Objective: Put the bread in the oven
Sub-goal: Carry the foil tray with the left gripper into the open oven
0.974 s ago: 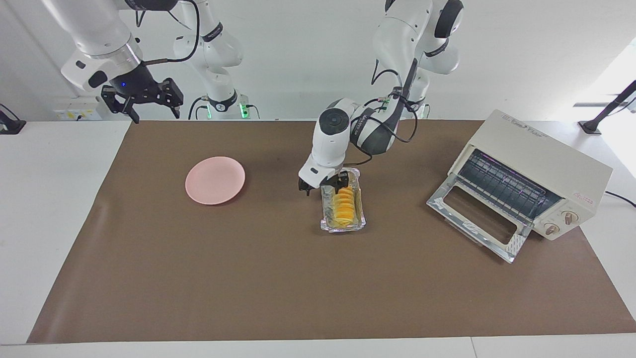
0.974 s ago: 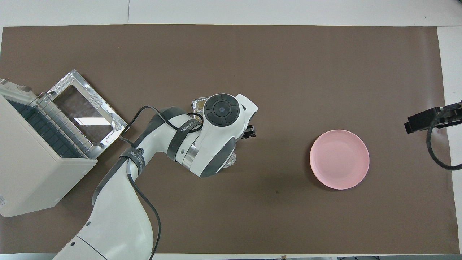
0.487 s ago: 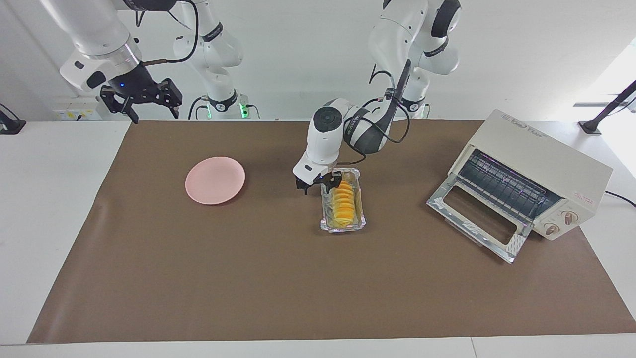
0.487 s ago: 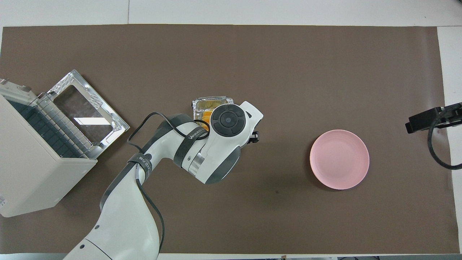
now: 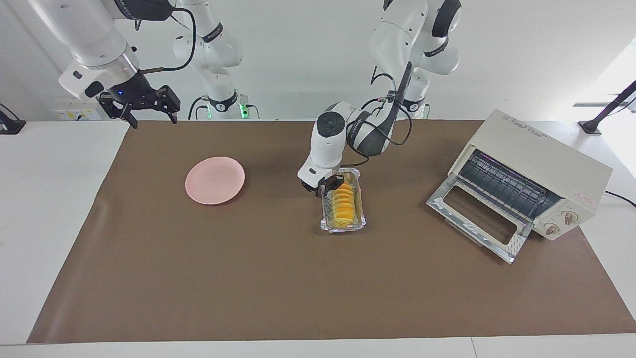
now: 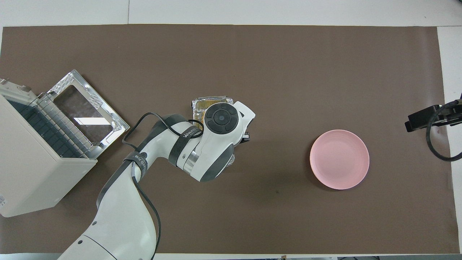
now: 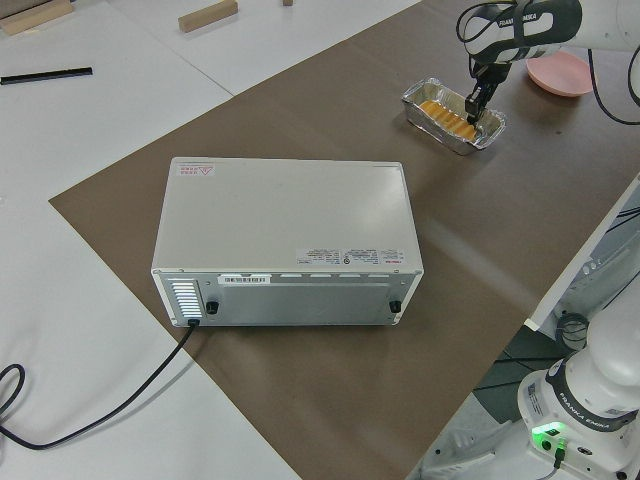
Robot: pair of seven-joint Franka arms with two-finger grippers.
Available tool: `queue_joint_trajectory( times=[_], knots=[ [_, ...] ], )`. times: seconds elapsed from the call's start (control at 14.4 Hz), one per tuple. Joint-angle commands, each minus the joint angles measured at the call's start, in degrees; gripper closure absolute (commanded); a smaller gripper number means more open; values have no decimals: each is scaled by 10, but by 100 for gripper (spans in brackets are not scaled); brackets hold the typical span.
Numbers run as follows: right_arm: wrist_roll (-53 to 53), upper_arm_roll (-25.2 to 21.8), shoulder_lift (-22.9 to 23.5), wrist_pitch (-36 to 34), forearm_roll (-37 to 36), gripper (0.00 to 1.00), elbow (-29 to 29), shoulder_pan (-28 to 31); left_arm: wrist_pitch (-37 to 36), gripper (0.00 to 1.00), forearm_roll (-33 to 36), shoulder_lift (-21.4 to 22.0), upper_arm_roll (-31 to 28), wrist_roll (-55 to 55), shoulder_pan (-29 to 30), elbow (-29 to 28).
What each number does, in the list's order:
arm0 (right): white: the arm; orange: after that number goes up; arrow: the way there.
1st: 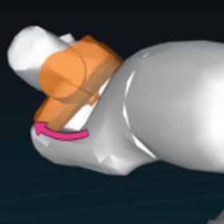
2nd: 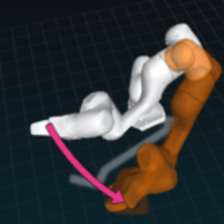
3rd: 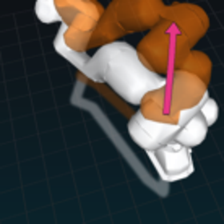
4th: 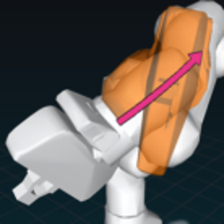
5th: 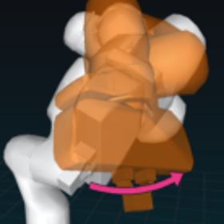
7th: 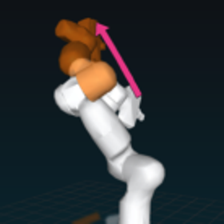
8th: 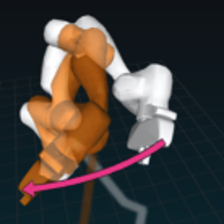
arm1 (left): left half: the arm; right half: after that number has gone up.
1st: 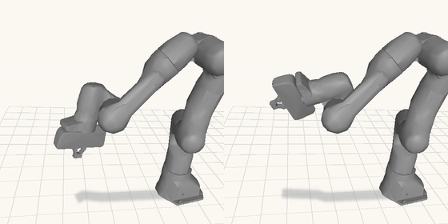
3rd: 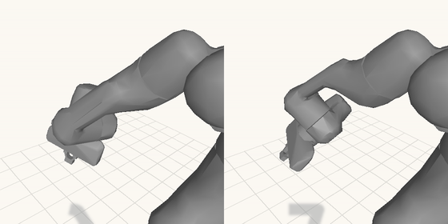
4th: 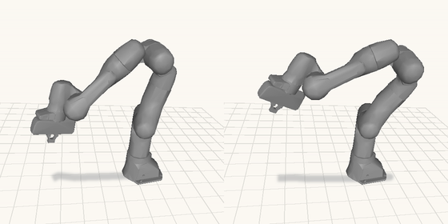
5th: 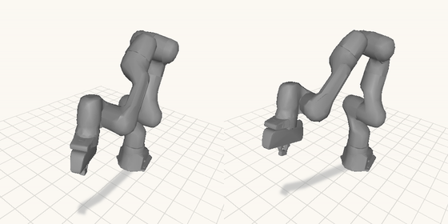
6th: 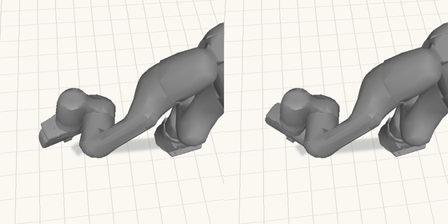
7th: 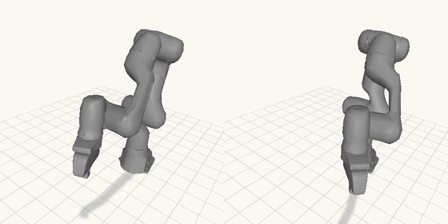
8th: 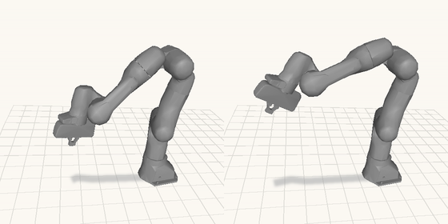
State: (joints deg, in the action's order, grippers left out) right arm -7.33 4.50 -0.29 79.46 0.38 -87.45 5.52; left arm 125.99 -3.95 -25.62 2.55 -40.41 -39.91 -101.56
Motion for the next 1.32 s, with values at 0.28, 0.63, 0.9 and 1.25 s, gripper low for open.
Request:
queue_joint_trajectory(
  times=[0.28,0.63,0.9,1.25],
  knots=[
    [3,7,-17,2,5,0,-13,12,-64,100,2,19,-38,-19,7,26],
    [3,7,-17,2,5,0,-14,12,-166,100,-11,42,-53,-36,97,112],
    [3,7,-17,2,5,0,-14,12,-174,100,-8,47,-154,-40,110,109],
    [3,7,-17,2,5,0,-14,12,-186,100,-8,46,-187,-40,170,100]
  ],
)
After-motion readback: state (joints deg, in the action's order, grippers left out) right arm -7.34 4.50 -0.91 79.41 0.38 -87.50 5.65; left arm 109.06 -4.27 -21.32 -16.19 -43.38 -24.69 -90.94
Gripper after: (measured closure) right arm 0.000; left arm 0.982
